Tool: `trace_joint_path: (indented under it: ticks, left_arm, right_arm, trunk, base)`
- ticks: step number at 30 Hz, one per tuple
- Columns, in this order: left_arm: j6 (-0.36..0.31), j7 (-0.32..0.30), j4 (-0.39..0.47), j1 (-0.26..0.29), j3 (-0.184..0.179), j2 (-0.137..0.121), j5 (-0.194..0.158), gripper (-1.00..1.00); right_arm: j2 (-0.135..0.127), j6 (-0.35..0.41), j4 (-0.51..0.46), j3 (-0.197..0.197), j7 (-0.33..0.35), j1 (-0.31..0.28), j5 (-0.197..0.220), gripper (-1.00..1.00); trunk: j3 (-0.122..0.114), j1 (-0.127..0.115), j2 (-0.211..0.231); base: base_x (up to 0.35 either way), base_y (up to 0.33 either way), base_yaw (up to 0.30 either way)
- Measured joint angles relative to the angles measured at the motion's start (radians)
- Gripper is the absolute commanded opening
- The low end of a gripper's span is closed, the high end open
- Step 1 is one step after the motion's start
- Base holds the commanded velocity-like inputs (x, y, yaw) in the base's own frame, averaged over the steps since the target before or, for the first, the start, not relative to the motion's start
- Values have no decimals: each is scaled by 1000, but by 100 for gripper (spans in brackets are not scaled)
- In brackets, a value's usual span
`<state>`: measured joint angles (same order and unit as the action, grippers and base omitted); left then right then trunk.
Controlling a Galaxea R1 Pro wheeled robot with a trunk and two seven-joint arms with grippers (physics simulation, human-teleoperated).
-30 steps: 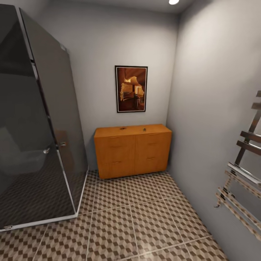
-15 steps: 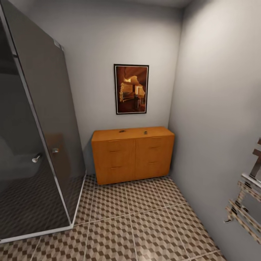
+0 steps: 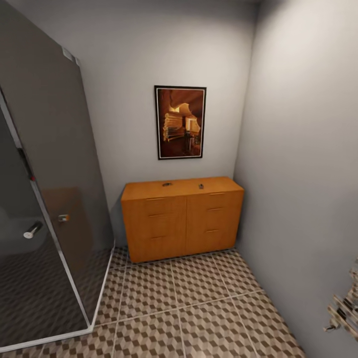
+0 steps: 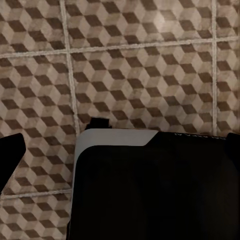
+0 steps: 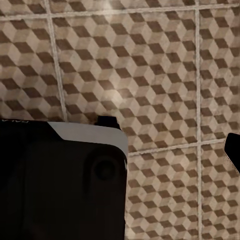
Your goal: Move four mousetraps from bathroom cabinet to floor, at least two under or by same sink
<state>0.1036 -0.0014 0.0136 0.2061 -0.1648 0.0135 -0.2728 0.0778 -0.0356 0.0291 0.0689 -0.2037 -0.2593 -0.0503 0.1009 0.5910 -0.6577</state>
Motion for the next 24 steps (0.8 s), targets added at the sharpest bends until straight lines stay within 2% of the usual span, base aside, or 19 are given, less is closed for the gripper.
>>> trace_joint_path:
  ticks: [24]
  left_arm:
    - [0,0,0,0,0,0,0,100]
  right_arm:
    - [0,0,0,0,0,0,0,100]
  trunk:
    - [0,0,0]
  base:
    - [324,0,0]
